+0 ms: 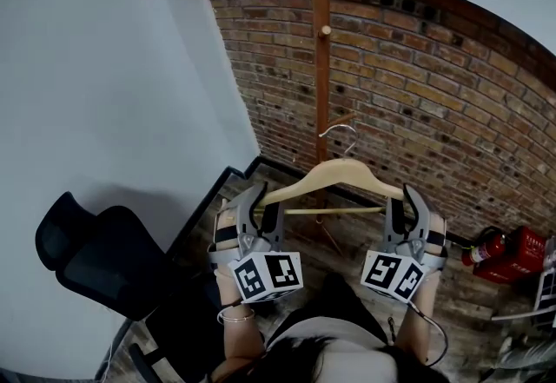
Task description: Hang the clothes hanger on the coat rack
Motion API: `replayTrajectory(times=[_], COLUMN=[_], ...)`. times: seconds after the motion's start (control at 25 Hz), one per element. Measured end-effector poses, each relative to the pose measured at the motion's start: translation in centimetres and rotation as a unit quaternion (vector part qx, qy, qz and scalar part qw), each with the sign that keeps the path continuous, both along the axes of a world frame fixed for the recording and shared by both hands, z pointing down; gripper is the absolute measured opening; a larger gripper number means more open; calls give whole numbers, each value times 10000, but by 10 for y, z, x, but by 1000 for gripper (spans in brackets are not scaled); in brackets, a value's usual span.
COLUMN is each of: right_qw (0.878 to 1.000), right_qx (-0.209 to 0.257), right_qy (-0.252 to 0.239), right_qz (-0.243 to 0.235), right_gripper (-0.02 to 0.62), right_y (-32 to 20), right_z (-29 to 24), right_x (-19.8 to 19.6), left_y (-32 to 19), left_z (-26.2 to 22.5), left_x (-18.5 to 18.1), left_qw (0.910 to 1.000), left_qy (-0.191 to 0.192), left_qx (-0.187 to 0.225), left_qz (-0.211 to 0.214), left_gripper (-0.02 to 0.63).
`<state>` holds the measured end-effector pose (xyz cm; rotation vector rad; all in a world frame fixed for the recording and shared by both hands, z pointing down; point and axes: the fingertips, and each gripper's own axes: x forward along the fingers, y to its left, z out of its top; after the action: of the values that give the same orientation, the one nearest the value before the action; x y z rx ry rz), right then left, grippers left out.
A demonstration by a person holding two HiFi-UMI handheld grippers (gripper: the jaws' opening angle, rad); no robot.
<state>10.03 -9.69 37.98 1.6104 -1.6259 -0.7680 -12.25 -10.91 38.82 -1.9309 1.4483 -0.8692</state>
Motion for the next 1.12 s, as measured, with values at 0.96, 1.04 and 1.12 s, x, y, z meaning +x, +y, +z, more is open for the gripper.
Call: replayTrajectory(times=[0.96, 1.04, 1.12], right_qw=[9997, 9996, 9995], right_qx=[204, 223, 251], right_qy=[7, 14, 17], right_qz=[-151, -159, -167], right_gripper=[121, 121, 121], right_y=[-89, -95, -101], right_z=[-17, -19, -22], right_x=[0, 2, 3], left_y=[-80, -86, -92], left_z=[-12, -15, -16], left_x=[-1, 1, 2], left_qw=[9998, 9999, 9997], left_qy=[-111, -44, -139], left_qx=[159, 143, 189], left_qz=[-30, -53, -20], left_gripper=[126, 126, 126])
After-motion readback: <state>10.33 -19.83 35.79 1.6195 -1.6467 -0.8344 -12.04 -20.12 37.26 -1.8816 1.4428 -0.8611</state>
